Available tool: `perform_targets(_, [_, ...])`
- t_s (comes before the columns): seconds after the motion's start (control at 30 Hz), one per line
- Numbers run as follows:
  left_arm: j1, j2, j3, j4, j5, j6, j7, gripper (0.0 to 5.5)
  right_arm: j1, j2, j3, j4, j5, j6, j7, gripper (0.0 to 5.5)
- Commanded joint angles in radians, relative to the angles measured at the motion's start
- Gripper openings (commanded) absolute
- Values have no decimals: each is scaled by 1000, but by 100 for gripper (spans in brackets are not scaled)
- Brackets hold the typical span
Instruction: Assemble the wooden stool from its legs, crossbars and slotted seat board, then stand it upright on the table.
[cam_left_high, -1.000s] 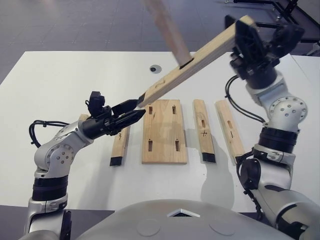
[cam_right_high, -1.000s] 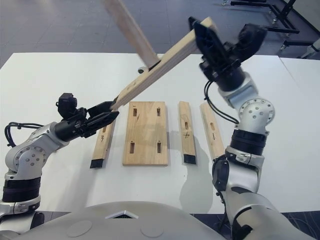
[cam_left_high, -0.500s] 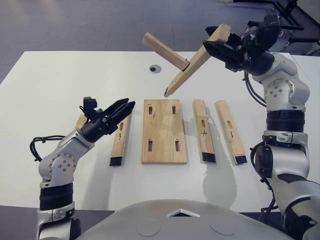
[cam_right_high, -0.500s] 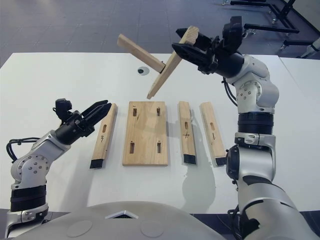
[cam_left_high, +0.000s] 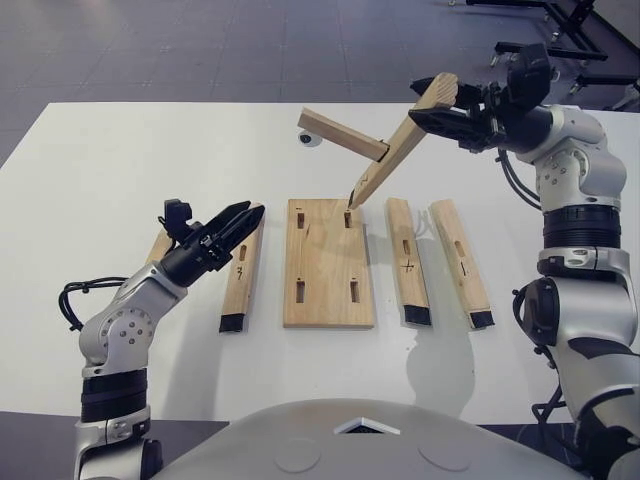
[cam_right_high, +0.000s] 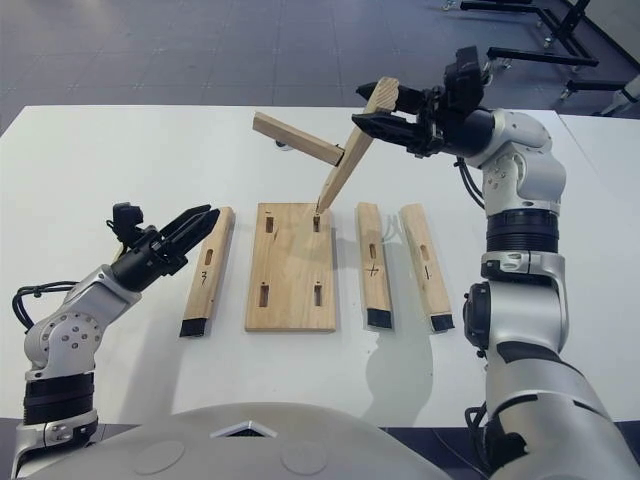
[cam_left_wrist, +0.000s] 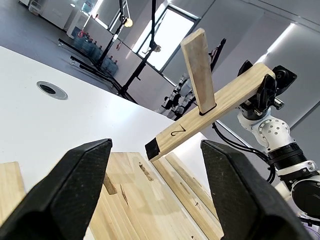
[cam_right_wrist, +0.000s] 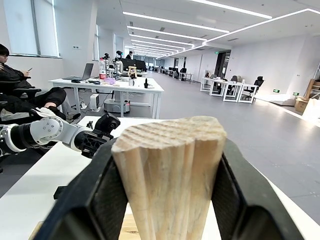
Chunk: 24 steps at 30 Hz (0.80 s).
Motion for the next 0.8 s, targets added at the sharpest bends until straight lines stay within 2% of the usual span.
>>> perform_targets(0.03, [-4,-1,0,10,10,-9,-3,326,-33,-3,-4,37,-18,-32,27,205])
perform_targets(0.8, [-10,-13,-8,53,22,-23,-18,326,42,13,65,-8,-60,-39,107,205])
